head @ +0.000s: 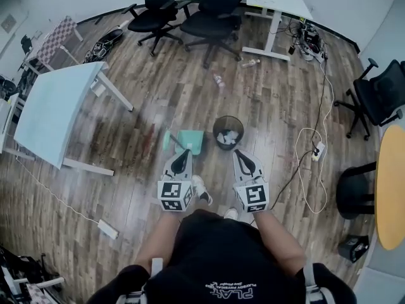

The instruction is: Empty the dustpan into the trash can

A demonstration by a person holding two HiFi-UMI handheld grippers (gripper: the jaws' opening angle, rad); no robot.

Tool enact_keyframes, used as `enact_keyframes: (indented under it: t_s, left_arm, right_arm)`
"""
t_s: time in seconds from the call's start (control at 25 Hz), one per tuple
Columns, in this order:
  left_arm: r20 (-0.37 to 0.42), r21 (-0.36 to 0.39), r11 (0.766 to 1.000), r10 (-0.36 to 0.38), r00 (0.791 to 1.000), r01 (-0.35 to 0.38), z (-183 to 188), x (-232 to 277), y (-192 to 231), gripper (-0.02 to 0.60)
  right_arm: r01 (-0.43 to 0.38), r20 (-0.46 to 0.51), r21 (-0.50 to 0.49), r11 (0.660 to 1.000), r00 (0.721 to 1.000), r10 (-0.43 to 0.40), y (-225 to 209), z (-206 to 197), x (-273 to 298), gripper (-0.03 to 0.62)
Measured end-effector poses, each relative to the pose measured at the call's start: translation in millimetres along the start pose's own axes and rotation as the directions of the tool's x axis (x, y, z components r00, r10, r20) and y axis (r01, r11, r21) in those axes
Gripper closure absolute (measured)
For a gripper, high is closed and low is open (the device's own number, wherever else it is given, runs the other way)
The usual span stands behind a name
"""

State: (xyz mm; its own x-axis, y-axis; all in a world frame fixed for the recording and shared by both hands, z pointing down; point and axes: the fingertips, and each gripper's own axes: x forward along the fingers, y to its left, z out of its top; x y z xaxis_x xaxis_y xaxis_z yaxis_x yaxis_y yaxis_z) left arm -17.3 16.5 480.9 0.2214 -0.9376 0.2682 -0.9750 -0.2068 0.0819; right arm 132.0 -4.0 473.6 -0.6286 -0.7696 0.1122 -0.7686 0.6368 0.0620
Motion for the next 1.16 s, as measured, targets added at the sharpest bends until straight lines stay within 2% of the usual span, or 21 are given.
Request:
enact_keyframes:
  t_s: [0.4, 0.8, 1.16]
  left_arm:
    - [0.091, 0.025, 1.000, -0.009, 0.996, 0.007, 28.0, -54.6, -56.4, 0.558]
    - [0.114, 0.063, 0.998, -0.004, 0.994, -0.003, 35.8, -64.4, -59.2, 0.558]
    - [0.119, 0.053, 0.998, -0.028, 0.993, 0.021, 36.3, -62.8, -65.2, 0.558]
  right_arm:
    - [-0.022, 0.091, -0.037, 0.999, 0.996, 0.025, 12.7, 50.7, -56.5, 0.571]
    - [-0.009, 0.146, -0.067, 0.998, 0.989, 0.018, 20.3, 73.2, -62.2, 0.571]
    - [-0.020, 0.167, -0.057, 0.998, 0.985, 0.030, 26.9, 75.9, -66.9, 0.571]
